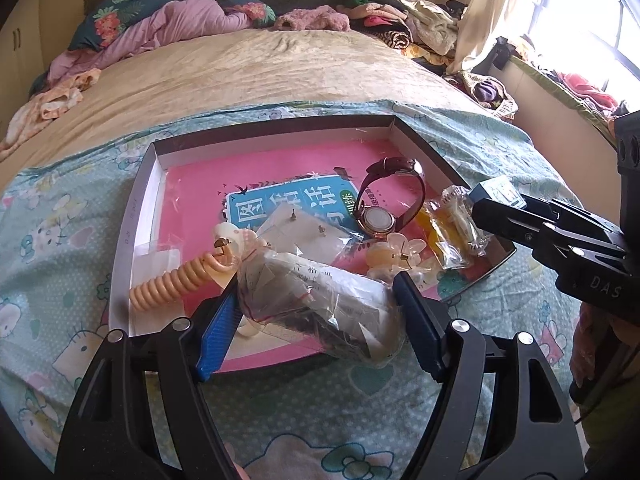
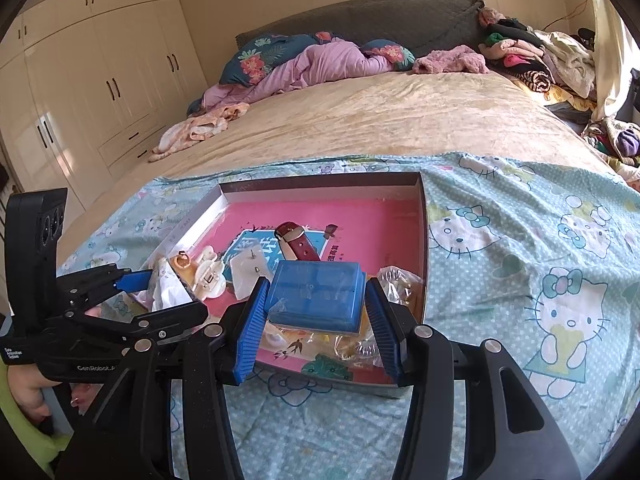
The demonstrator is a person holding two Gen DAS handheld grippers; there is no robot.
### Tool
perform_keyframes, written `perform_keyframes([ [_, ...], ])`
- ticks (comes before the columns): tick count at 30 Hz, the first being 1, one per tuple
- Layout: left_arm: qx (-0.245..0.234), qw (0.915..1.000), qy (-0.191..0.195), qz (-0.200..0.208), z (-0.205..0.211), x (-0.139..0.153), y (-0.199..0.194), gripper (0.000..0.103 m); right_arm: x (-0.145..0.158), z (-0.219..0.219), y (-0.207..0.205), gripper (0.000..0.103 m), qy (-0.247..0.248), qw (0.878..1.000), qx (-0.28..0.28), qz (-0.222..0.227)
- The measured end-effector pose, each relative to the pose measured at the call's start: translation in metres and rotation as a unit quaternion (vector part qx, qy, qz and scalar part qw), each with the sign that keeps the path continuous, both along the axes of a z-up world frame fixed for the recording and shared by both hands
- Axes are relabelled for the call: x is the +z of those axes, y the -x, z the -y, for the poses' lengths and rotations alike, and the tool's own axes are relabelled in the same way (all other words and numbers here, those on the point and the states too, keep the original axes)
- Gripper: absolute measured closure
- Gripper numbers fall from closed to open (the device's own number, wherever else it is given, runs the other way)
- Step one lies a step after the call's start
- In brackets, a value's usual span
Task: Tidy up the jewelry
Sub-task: 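Carry the blue box and the clear bag over the pink tray with both tools, then release the blue box from right tool while left tool releases the bag in tray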
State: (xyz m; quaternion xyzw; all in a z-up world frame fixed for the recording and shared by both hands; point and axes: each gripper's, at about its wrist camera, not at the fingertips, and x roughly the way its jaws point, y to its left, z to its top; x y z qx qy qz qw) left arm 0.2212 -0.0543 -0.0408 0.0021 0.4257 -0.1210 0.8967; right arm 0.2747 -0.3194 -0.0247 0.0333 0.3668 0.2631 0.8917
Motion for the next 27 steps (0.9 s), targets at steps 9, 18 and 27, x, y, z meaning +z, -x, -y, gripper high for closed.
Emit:
perform_keyframes([
  [9,0.001,1.0000,-0.004,0.003,-0.001,-0.003,-0.001,0.026,-0.015,-0.006,-0.008,0.056,0.007,1.000,0.003,-0.018],
  [18,0.005,0.9999,-0.002,0.015,-0.004,0.009,0.006,0.021,-0.018,-0.010,-0.005,0.051,0.008,1.000,0.007,-0.026],
  [27,0.009,0.9995,-0.003,0.031,-0.008,0.023,0.019,0.017,0.002,-0.001,0.012,0.032,-0.002,1.000,-0.005,-0.003],
])
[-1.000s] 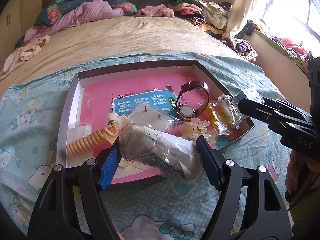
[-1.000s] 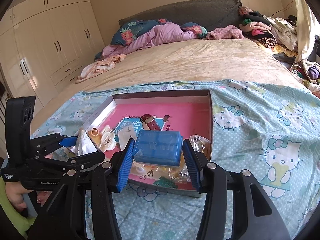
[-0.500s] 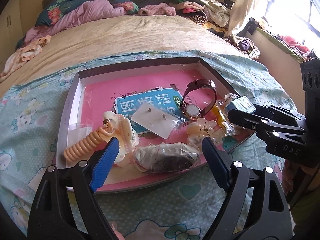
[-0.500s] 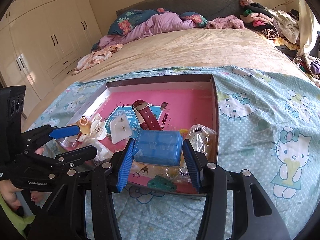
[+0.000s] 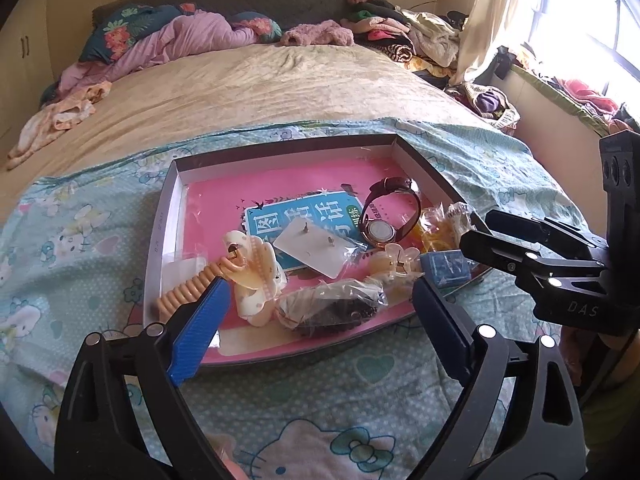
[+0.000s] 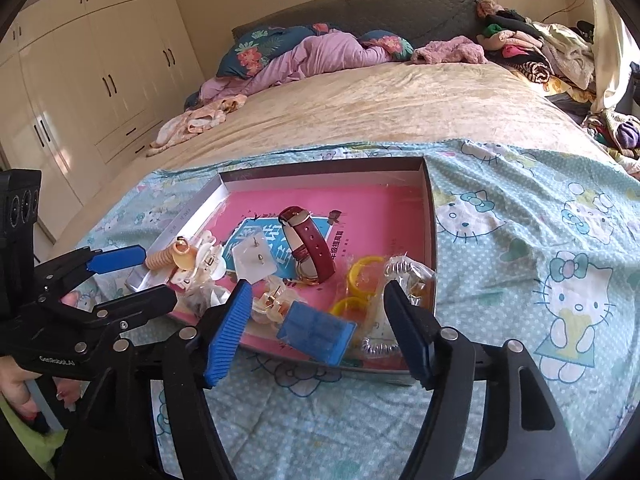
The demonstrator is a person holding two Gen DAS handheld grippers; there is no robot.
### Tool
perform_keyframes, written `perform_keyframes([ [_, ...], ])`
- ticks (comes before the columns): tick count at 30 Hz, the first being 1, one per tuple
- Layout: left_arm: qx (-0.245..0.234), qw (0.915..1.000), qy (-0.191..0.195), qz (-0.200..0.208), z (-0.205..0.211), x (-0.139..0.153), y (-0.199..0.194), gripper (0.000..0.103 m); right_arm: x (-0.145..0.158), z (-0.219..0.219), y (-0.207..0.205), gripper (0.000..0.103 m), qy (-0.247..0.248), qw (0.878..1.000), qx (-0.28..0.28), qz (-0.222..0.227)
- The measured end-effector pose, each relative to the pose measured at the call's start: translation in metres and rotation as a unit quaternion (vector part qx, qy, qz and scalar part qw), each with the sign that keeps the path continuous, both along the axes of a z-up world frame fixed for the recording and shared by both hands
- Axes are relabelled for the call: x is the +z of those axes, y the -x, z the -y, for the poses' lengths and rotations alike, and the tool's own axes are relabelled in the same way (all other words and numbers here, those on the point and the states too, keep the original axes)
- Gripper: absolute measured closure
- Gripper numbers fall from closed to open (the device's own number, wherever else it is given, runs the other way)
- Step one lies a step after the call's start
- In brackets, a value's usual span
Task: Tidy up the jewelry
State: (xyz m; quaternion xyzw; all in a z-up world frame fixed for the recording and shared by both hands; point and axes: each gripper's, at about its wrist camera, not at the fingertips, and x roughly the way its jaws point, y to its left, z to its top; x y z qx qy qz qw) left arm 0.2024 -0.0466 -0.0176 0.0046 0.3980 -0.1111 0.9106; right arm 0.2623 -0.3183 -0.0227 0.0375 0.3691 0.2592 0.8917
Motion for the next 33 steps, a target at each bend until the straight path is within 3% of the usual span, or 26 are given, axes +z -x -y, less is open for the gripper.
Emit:
perform_keyframes([
  [10,0.007,0.9997,0.003,0.021,-0.007,0.021,0.022,0.010,0.033,0.010,0.032,0.014,-0.011,0.999,-0.012,0.036],
  [19,0.027,0.9989,0.000,0.037,-0.018,0.036,0.050,0.010,0.056,0.011,0.072,0.007,-0.002,0.998,-0.012,0.062],
  [33,0.058,0.9974,0.008,0.042,-0.039,0.029,0.109,0.010,0.034,0.006,0.115,0.007,0.028,0.998,-0.025,0.052],
])
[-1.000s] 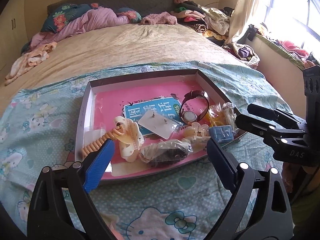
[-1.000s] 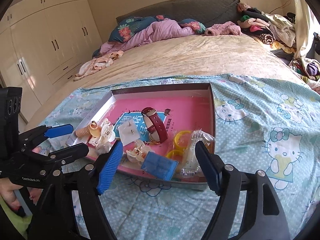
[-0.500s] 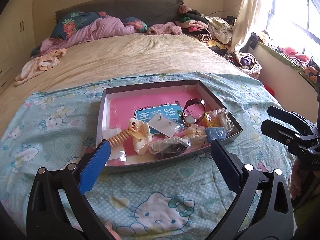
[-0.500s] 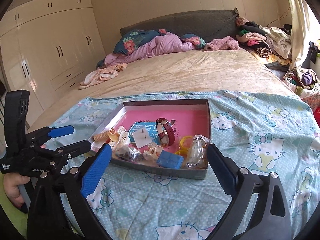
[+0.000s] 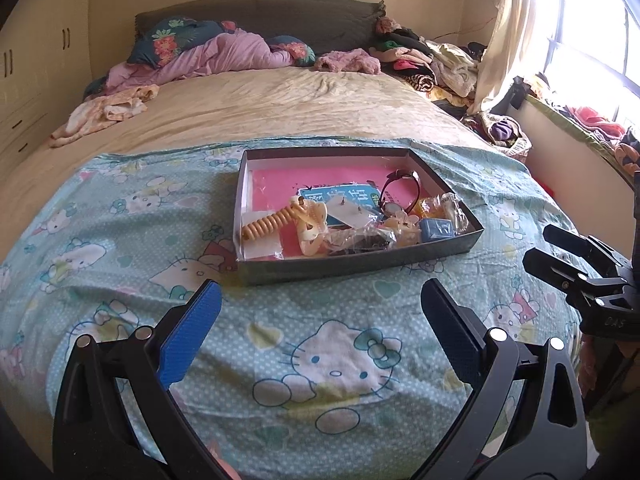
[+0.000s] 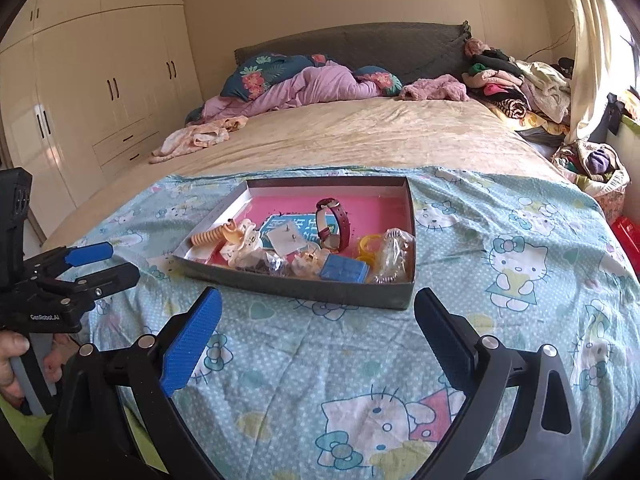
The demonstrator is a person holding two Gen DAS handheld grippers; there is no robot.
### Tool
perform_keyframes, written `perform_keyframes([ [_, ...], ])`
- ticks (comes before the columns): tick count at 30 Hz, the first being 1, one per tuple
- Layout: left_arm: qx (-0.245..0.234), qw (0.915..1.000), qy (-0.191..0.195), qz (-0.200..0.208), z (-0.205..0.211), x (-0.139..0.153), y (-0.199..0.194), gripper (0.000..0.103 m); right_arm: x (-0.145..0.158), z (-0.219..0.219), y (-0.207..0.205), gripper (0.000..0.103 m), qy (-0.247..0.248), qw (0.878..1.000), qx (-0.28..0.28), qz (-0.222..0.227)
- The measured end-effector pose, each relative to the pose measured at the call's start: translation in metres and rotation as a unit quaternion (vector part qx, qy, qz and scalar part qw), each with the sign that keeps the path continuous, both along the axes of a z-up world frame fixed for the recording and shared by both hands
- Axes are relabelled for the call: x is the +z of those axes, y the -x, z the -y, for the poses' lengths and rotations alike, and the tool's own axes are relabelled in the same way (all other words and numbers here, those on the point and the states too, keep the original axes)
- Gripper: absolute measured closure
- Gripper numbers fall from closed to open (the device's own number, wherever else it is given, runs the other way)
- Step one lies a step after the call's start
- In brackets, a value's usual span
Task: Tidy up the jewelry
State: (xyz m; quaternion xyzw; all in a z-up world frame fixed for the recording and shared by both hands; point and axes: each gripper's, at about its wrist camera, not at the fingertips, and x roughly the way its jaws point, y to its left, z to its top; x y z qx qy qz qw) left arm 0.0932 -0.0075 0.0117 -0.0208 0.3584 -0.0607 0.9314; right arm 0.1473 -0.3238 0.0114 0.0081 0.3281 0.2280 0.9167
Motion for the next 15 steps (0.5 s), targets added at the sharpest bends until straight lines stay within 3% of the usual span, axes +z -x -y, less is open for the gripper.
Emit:
perform_keyframes([
  [15,0.010,0.9999,0.013,-0.006,0.002,-0.011,0.026,0.010,-0.017,-0.013,0.024,0.007,-0.001,0.999,0.020,-0.030],
])
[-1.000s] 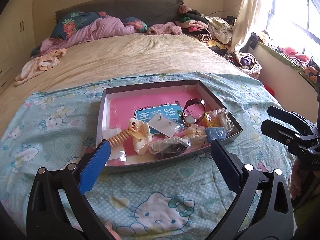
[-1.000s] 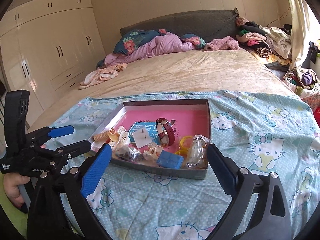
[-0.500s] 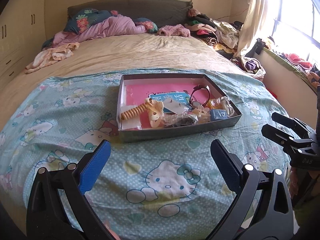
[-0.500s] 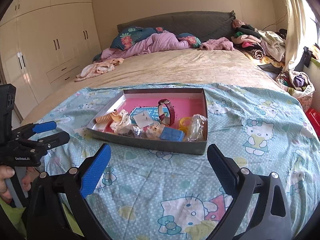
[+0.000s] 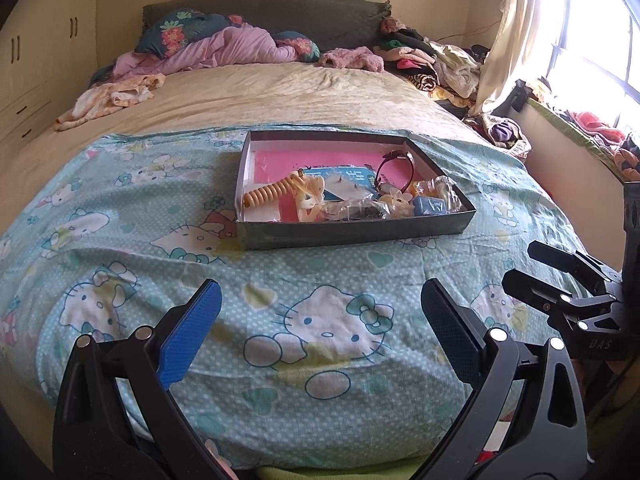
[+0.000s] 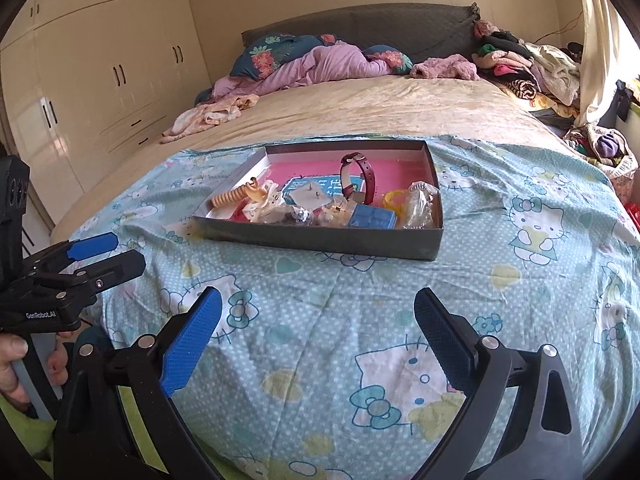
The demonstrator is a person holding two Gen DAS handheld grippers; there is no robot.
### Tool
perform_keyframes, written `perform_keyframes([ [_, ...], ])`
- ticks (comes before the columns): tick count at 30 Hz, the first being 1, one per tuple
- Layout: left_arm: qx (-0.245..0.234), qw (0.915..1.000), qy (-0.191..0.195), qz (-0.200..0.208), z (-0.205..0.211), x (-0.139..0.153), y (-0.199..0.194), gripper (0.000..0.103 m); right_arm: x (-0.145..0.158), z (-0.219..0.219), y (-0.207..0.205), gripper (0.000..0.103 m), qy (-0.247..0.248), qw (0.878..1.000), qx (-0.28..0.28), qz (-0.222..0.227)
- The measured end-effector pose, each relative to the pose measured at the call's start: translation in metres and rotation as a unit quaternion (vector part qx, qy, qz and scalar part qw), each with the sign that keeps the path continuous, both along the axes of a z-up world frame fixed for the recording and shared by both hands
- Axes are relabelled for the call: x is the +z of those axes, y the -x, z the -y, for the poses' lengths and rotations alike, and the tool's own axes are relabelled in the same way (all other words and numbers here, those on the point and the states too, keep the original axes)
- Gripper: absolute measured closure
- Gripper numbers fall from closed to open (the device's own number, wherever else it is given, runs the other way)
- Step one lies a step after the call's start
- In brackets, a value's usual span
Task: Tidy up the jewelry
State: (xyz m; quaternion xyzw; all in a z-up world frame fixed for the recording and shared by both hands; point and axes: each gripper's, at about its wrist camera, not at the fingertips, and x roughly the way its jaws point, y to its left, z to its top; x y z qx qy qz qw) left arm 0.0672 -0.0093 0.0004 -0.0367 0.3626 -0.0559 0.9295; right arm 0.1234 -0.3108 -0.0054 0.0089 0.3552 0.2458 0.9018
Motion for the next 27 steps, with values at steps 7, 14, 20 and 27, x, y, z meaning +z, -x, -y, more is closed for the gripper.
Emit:
perform_keyframes([
  [7,0.000,1.0000,0.000,-0.004,0.0006,-0.0007,0.0006,0.010,0.0020,0.0003,0.0009,0.007,0.000,1.000,0.003,0.003],
  [14,-0.001,1.0000,-0.005,-0.007,0.0024,-0.0027,0.0019,0.010,0.0031,0.0004,0.0012,0.007,-0.001,1.000,0.002,0.003],
  [20,0.000,1.0000,-0.005,-0.006,0.0028,-0.0027,0.0026,0.010,0.0035,0.0004,0.0009,0.007,0.000,1.000,0.003,0.005],
  [27,0.000,1.0000,-0.004,-0.004,0.0028,-0.0022,0.0044,0.010,0.0045,0.0005,0.0008,0.007,0.000,1.000,0.004,0.005],
])
